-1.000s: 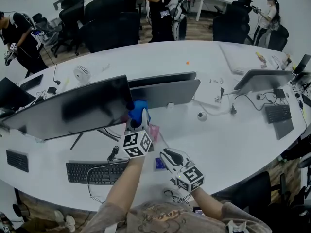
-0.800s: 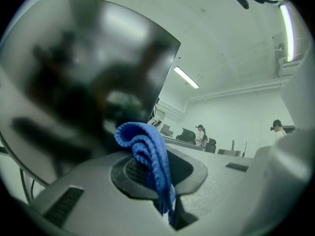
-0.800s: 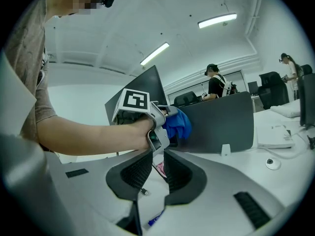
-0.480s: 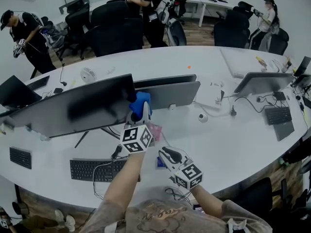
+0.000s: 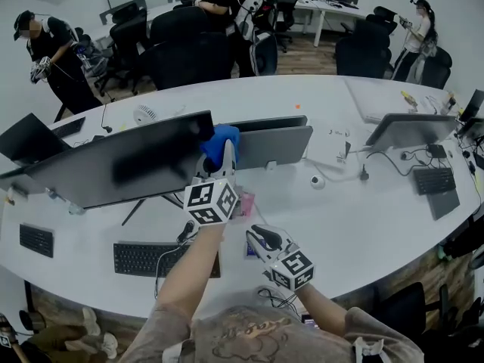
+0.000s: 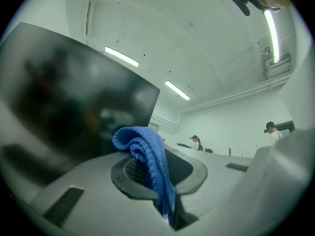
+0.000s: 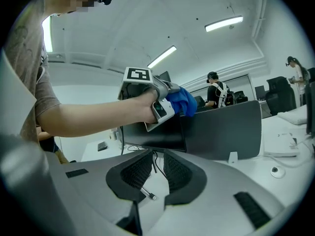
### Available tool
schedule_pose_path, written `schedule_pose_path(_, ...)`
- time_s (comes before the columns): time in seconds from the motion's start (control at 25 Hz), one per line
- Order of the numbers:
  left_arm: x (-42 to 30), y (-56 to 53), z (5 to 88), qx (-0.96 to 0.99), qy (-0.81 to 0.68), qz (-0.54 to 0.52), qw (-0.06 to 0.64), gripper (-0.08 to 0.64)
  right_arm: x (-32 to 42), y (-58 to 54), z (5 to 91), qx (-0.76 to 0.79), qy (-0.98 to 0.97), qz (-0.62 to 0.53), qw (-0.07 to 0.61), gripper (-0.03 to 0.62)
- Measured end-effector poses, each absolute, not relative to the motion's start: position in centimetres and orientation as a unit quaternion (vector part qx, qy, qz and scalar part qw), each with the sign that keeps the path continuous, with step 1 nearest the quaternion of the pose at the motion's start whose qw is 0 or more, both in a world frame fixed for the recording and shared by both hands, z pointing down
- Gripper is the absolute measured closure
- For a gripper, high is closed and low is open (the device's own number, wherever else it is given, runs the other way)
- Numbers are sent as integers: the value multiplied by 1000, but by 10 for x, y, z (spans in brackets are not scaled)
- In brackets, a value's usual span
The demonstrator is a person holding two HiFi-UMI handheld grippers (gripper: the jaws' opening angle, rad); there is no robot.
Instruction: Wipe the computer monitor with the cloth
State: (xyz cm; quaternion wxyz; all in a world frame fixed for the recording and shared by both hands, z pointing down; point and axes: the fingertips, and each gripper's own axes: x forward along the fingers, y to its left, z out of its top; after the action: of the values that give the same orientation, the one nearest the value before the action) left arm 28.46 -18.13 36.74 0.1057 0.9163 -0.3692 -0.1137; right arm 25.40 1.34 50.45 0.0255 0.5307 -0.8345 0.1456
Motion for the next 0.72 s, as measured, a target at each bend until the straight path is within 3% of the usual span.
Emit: schedule_pose_path(0.72, 277, -154, 306, 925, -332, -160, 91, 511, 243, 35, 498, 536, -833, 133, 25, 525)
